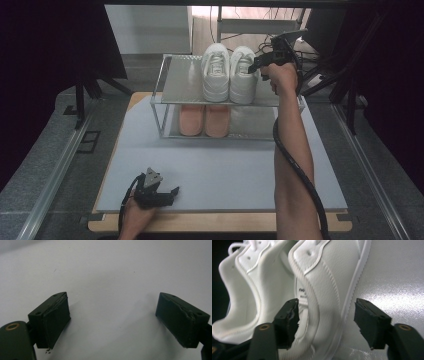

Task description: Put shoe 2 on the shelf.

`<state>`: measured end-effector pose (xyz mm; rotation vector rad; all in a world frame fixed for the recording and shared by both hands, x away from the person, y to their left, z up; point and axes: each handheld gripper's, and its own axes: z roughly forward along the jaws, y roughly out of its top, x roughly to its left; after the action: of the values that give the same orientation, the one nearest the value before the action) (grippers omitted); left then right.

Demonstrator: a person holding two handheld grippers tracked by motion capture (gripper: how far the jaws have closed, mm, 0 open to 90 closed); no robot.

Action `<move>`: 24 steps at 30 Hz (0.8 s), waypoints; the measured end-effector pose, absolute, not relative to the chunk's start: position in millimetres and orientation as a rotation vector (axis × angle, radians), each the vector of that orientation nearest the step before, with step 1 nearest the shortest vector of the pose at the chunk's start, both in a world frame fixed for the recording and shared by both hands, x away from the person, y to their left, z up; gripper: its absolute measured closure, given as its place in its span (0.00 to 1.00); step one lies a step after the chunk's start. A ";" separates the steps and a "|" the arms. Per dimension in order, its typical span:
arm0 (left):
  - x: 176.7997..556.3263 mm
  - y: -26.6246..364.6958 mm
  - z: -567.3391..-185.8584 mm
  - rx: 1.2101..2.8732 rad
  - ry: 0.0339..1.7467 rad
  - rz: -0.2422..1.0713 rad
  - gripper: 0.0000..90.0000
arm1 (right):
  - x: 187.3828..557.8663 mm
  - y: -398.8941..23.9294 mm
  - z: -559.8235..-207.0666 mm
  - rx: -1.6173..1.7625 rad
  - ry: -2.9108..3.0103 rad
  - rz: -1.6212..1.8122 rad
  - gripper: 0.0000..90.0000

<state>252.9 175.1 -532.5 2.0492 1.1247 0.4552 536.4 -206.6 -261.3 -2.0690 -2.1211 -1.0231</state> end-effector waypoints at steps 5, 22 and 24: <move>252.8 175.1 -532.6 2.048 1.124 0.456 0.13 | 527.7 -213.5 -255.7 -2.004 -2.170 -1.107 0.34; 252.7 175.2 -532.6 2.049 1.124 0.459 0.13 | 485.2 -253.6 -255.5 -1.880 -2.314 -1.253 0.29; 252.7 175.2 -532.6 2.049 1.125 0.458 0.12 | 479.8 -257.7 -258.2 -1.866 -2.343 -1.270 0.28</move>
<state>252.7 175.2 -532.6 2.0487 1.1251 0.4581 479.8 -257.7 -258.2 -1.8656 -2.3428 -1.2704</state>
